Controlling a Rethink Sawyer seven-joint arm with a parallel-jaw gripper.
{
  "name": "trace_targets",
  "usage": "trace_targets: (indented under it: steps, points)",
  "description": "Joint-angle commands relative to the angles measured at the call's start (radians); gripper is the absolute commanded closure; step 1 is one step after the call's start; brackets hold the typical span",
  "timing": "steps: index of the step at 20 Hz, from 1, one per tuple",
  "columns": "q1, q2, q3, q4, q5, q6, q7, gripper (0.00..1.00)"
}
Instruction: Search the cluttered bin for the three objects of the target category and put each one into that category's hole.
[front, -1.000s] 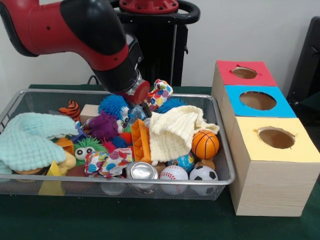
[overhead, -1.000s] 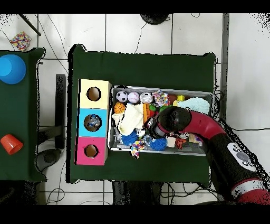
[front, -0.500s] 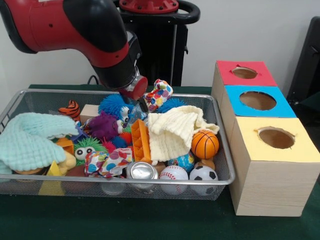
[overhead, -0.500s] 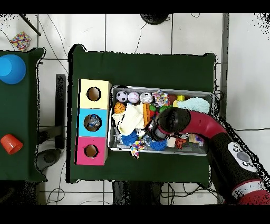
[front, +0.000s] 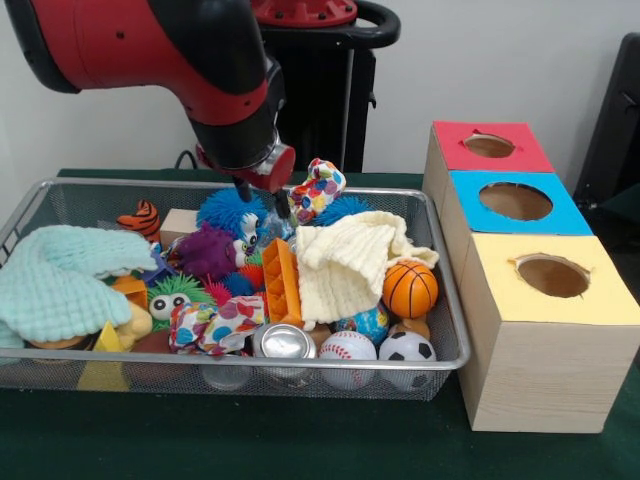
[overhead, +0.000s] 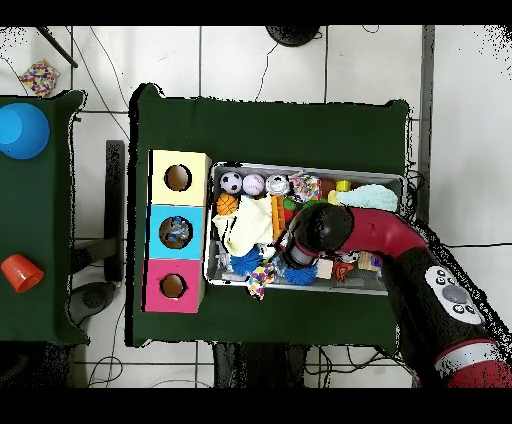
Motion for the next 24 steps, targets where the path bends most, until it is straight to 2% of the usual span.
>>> trace_targets:
  steps: [1, 5, 8, 14, 18, 24]
  points:
    - [0.006, 0.009, 0.019, -0.009, -0.028, 0.059, -0.165, 0.0]
    - [-0.014, 0.002, 0.042, 0.024, 0.015, 0.044, -0.156, 0.0]
    - [-0.014, 0.006, 0.045, 0.02, 0.018, 0.047, -0.159, 0.0]
    - [0.006, 0.03, 0.017, -0.031, -0.029, 0.071, -0.176, 0.0]
    - [0.01, 0.074, 0.001, -0.057, -0.059, 0.039, -0.171, 0.0]
    - [0.015, 0.079, -0.006, -0.01, -0.074, -0.042, -0.12, 0.0]
